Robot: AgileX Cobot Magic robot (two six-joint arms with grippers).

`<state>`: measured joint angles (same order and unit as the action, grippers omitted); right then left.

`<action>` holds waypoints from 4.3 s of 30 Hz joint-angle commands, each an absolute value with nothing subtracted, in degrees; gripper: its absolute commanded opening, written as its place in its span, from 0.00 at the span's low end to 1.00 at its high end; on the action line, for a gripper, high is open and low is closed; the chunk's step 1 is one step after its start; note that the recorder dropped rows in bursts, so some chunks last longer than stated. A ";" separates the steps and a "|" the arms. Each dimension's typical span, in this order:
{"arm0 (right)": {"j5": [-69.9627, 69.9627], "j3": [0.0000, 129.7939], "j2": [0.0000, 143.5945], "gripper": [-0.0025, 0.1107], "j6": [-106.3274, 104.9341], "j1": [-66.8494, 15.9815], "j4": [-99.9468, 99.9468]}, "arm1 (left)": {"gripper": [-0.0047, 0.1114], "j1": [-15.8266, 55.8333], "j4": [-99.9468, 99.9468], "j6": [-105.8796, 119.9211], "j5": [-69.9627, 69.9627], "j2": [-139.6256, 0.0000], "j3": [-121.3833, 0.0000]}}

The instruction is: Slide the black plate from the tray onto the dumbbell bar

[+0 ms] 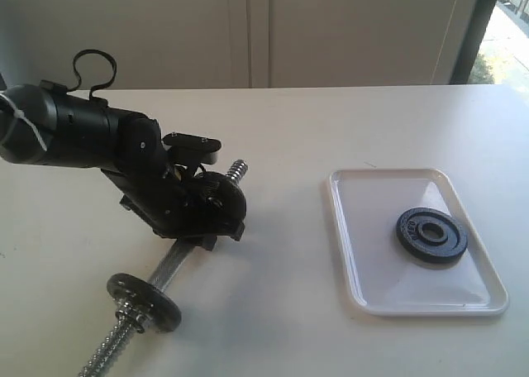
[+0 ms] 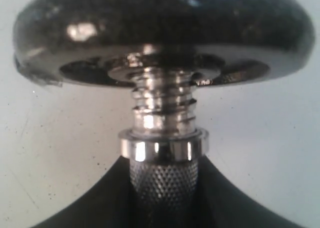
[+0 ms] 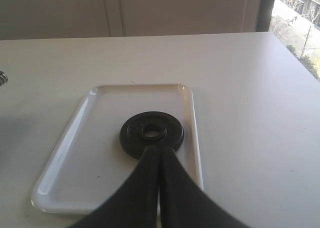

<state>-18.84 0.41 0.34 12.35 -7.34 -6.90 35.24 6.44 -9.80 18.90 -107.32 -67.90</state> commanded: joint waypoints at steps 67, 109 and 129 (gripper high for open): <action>-50.23 63.12 91.35 0.02 -13.28 -7.53 5.55 | 0.04 35.60 7.24 -2.55 26.78 -98.24 -68.57; -36.91 63.25 104.76 0.90 -13.32 -7.32 -1.29 | 0.04 35.60 7.24 -2.72 27.03 -98.24 -68.57; -38.09 63.25 108.81 0.90 -7.71 -7.32 -0.65 | 0.04 35.60 7.36 -2.67 27.28 -98.24 -68.57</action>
